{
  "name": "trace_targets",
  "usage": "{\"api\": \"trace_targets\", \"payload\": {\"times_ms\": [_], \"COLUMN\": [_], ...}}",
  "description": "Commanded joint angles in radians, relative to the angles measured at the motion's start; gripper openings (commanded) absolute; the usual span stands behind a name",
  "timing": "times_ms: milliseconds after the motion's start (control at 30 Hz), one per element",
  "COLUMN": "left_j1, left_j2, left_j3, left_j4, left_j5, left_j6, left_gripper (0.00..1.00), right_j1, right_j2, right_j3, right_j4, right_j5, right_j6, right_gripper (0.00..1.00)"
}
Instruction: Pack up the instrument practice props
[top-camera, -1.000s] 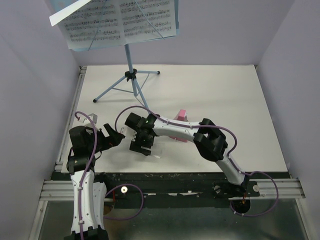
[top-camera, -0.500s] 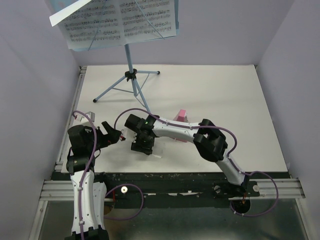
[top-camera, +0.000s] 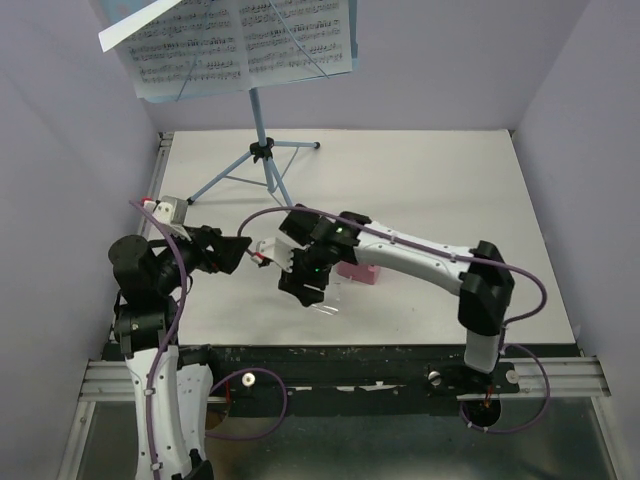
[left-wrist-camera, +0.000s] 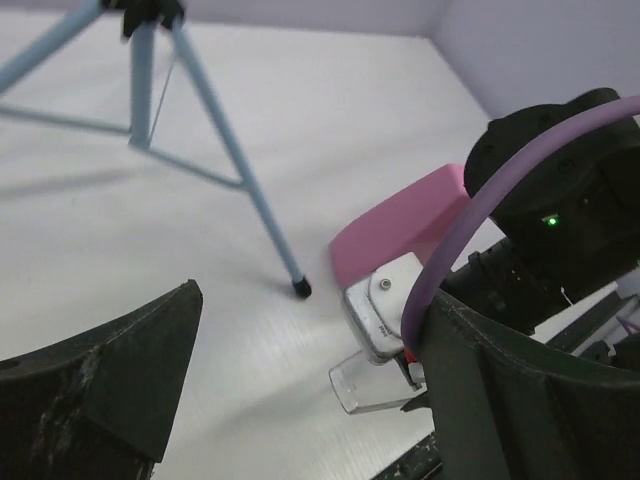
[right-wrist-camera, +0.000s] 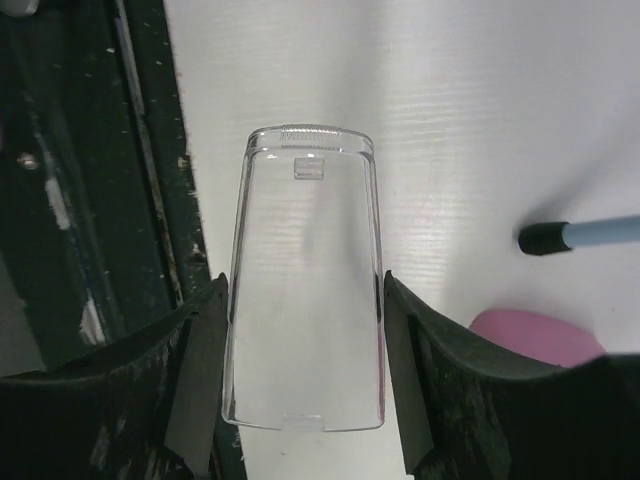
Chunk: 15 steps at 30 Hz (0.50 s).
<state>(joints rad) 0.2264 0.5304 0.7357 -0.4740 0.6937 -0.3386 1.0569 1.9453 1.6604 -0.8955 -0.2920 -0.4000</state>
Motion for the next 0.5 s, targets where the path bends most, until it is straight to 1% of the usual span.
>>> {"api": "trace_targets", "payload": {"times_ms": [0,33,133,200,233,333,367,400,467], "left_j1": [0.033,0.03,0.008,-0.045,-0.088,-0.298,-0.356,-0.399,-0.478], "left_j2": [0.072,0.083,0.111,0.141,0.161,0.268,0.314,0.353,0.449], "left_j3": [0.089,0.097,0.106,0.125,0.154,0.247,0.281,0.312,0.367], "left_j4": [0.1,0.112,0.153,0.129,0.074,-0.143,-0.193,-0.231,-0.255], "left_j5": [0.005,0.059,0.278,0.384,0.406,0.365,0.356,0.343,0.311], "left_j6": [0.188,0.223,0.334,0.516,0.603,0.894,0.971,1.042,1.134], "left_gripper": [0.94,0.94,0.94,0.94,0.94,0.95,0.94,0.95,0.95], "right_j1": [-0.069,-0.087,-0.164,-0.211,-0.236,-0.302,-0.337,-0.362,-0.423], "right_j2": [-0.284,-0.316,-0.419,-0.494,-0.537,-0.669,-0.71,-0.741,-0.798], "right_j3": [-0.073,-0.076,-0.068,-0.077,-0.08,-0.134,-0.16,-0.18,-0.226], "right_j4": [0.07,0.076,0.058,0.053,0.055,0.125,0.16,0.19,0.239], "right_j5": [-0.139,-0.144,-0.156,-0.15,-0.142,-0.089,-0.063,-0.038,-0.016], "right_j6": [0.004,0.027,0.053,0.058,0.055,0.064,0.073,0.085,0.102], "right_gripper": [0.0,0.0,0.0,0.0,0.0,0.0,0.0,0.0,0.0]}}
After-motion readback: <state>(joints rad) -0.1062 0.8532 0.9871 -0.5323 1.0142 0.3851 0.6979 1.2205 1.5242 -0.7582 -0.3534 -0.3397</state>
